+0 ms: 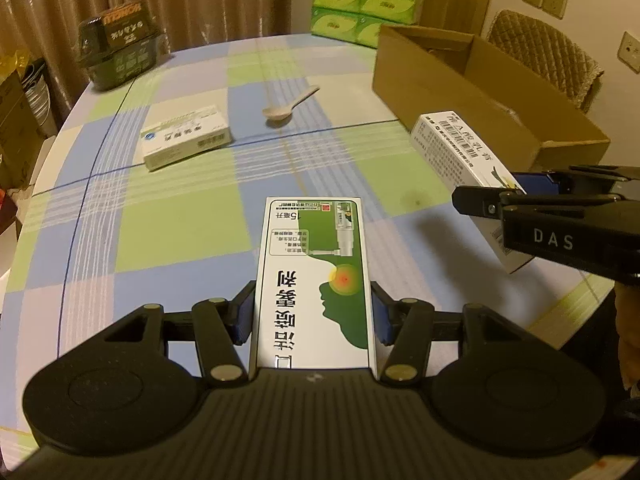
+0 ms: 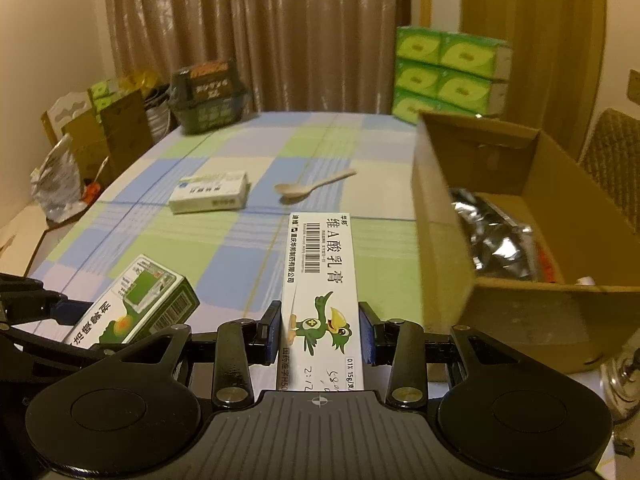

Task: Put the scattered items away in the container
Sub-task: 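Carry both medicine boxes in the tools over the cardboard box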

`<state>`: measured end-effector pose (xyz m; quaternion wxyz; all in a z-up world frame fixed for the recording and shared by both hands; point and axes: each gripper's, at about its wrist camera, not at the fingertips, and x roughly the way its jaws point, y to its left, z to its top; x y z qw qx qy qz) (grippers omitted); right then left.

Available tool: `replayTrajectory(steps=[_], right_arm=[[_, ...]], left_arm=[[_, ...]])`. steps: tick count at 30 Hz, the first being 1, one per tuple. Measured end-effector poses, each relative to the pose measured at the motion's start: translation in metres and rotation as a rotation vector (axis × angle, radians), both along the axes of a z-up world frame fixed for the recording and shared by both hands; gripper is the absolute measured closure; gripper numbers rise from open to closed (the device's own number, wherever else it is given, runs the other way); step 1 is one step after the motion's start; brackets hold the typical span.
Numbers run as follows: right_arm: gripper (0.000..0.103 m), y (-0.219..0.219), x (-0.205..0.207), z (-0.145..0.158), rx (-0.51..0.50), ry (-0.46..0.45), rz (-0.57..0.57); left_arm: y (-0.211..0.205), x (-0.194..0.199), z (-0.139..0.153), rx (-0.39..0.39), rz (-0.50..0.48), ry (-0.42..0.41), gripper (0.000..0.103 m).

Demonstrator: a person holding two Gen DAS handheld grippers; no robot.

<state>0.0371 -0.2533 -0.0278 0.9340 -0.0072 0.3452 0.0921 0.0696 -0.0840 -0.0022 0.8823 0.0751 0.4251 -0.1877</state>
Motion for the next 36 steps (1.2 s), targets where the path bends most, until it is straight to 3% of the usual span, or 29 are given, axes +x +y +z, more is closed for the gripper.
replayTrajectory(steps=[18, 36], right_arm=[[0.067, -0.06, -0.013, 0.041, -0.009, -0.093, -0.118], [0.067, -0.114, -0.01, 0.059, -0.012, -0.134, -0.218]], left_arm=[[-0.065, 0.004, 0.036, -0.068, -0.102, -0.053, 0.052], [-0.129, 0.016, 0.056, -0.108, -0.195, -0.076, 0.052]])
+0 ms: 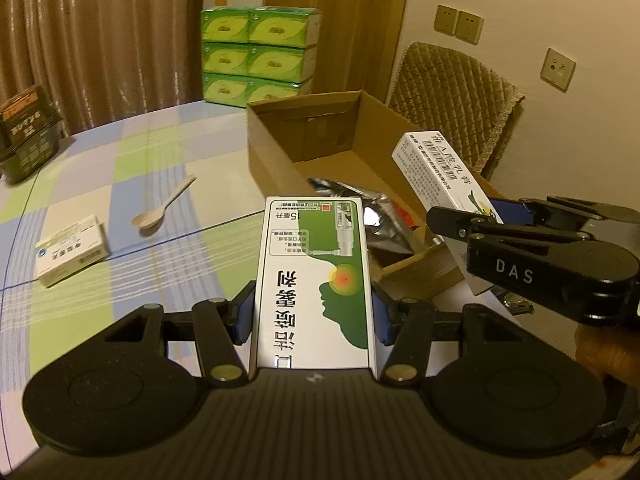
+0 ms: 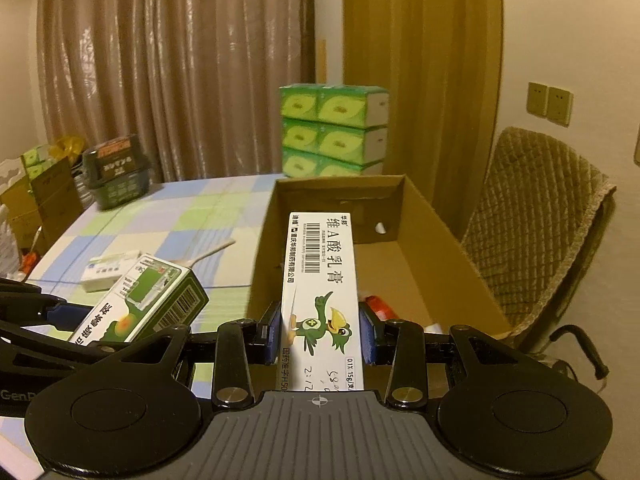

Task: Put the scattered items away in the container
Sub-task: 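Carry both medicine boxes in the tools over the cardboard box, then open the left tool to drop the green-white box into the cardboard box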

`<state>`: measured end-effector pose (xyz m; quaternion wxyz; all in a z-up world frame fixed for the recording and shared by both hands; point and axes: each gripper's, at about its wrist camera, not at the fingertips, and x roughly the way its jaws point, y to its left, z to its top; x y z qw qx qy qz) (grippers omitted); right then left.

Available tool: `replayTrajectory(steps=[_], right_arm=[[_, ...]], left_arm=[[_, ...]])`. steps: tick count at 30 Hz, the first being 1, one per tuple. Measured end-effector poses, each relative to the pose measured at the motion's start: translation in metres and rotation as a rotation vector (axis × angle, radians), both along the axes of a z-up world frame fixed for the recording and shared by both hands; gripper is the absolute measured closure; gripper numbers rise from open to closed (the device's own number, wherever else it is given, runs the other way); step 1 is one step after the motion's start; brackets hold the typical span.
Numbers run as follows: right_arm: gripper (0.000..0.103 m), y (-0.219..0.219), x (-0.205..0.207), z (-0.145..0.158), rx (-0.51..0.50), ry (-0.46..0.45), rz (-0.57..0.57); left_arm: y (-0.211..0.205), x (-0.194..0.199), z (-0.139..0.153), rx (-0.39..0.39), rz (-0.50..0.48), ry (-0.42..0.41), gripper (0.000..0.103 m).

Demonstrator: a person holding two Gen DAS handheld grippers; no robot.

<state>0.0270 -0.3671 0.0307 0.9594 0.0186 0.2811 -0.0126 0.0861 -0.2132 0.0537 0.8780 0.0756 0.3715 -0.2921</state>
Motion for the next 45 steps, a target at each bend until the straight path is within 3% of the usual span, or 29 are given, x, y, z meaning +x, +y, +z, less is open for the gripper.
replayTrajectory(steps=[24, 45], right_arm=[[0.067, -0.062, 0.028, 0.001, -0.035, -0.002, -0.068], [0.067, -0.081, 0.051, -0.013, -0.034, 0.018, -0.077]], left_arm=[[-0.066, 0.041, 0.004, -0.105, -0.026, 0.025, 0.052], [-0.092, 0.069, -0.017, -0.124, 0.003, 0.079, 0.052]])
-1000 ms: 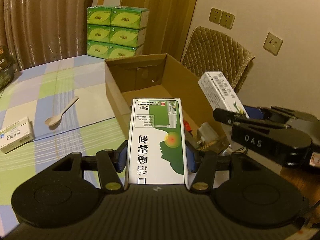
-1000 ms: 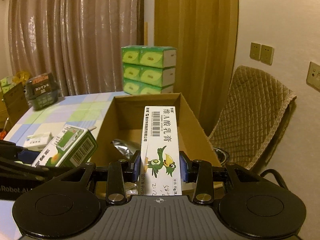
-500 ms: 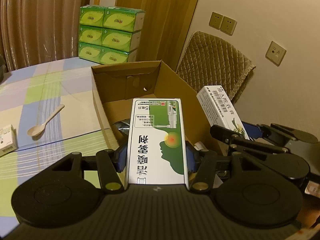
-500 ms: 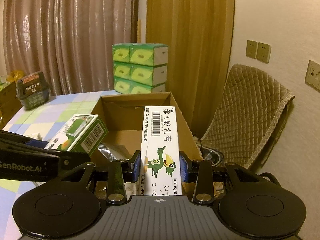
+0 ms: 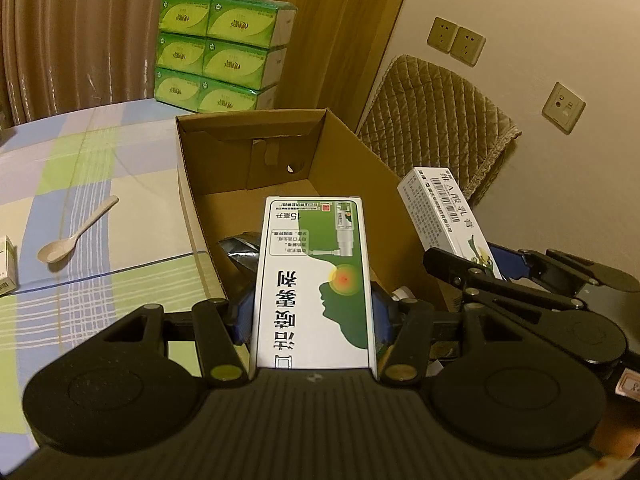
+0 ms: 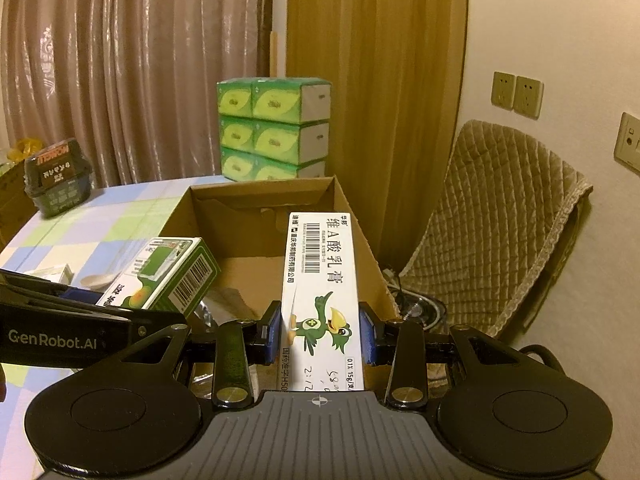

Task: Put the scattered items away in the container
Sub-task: 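Open the left tool to drop the green-white box into the cardboard box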

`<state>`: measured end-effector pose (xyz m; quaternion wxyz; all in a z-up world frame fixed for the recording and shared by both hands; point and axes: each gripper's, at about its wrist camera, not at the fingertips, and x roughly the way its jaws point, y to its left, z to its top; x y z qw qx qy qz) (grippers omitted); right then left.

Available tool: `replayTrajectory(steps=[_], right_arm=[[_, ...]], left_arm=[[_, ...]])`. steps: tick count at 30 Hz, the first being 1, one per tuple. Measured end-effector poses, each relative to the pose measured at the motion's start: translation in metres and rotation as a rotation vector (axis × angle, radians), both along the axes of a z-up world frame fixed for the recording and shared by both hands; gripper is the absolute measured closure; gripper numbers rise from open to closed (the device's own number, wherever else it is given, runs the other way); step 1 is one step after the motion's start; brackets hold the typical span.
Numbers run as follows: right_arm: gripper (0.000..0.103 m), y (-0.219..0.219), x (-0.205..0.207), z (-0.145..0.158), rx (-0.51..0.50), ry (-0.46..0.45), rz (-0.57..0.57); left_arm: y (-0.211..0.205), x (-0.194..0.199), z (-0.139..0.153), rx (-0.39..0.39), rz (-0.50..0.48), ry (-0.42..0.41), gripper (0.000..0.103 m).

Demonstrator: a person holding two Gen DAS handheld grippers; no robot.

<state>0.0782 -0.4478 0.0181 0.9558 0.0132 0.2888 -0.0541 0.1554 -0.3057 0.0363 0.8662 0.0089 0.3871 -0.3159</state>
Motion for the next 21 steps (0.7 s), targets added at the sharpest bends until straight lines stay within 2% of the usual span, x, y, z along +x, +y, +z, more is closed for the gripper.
replayTrajectory(steps=[5, 6, 7, 12, 21], right_arm=[[0.067, -0.001, 0.001, 0.0, 0.0, 0.0, 0.0], [0.067, -0.001, 0.001, 0.0, 0.0, 0.0, 0.0], [0.067, -0.001, 0.001, 0.0, 0.0, 0.0, 0.0], [0.067, -0.003, 0.002, -0.003, 0.004, 0.004, -0.002], [0.067, -0.001, 0.005, -0.007, 0.011, 0.011, 0.006]], left_arm=[[-0.002, 0.002, 0.0, -0.008, 0.004, -0.003, 0.053], [-0.002, 0.002, 0.0, -0.018, 0.003, -0.004, 0.061], [-0.002, 0.003, 0.001, -0.026, 0.003, -0.006, 0.062], [0.002, 0.006, 0.003, -0.028, 0.015, -0.018, 0.061], [0.032, 0.003, 0.005, -0.051, 0.076, 0.001, 0.06]])
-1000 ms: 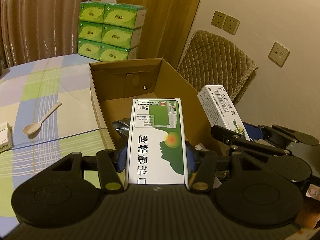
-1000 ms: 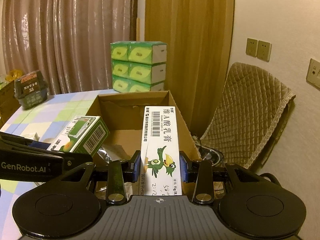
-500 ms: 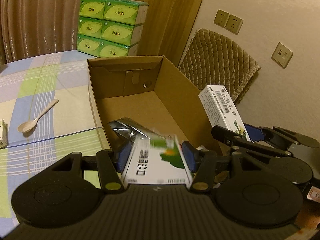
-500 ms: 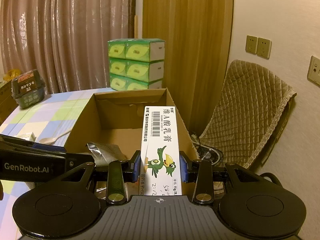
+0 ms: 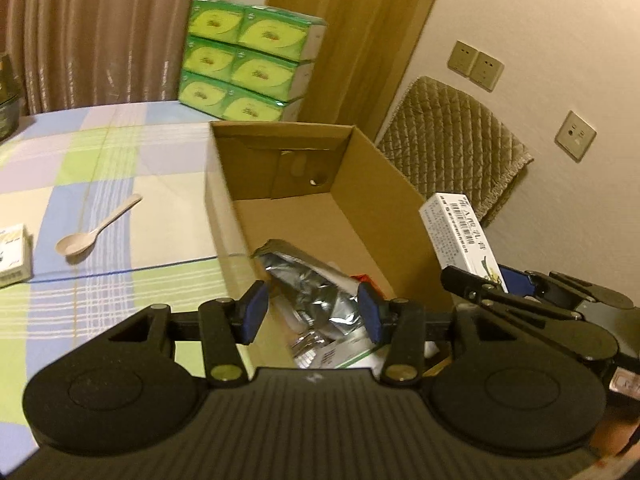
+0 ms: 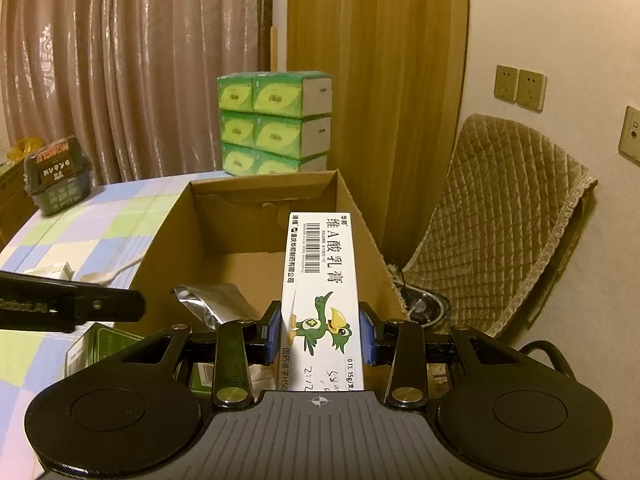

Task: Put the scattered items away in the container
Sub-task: 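Open the left tool to drop the green-white box into the cardboard box, then open the right tool to drop the white tube box into the cardboard box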

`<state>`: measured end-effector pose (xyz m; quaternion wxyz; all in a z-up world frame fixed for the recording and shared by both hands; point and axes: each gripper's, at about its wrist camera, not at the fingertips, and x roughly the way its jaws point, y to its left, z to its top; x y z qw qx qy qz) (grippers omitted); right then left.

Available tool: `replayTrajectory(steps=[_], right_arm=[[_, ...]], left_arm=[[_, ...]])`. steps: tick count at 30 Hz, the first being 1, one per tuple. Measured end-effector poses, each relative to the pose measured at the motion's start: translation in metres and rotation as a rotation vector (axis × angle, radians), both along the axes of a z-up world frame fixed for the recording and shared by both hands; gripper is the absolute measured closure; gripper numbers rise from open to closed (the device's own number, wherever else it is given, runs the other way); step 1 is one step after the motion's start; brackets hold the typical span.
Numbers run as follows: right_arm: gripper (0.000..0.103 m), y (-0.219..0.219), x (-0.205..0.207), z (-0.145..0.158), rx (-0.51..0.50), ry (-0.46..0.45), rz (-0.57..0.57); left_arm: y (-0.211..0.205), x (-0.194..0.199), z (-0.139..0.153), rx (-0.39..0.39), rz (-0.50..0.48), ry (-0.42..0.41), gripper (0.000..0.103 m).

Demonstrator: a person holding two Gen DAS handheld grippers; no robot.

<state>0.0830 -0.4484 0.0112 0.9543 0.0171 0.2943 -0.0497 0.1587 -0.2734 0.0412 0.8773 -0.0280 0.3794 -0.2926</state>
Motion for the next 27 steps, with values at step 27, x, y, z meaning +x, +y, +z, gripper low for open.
replayTrajectory(steps=[27], right_arm=[[0.067, 0.005, 0.0, -0.002, 0.004, 0.002, 0.002]], left_arm=[[-0.004, -0.02, -0.002, 0.105, -0.113, -0.117, 0.055]])
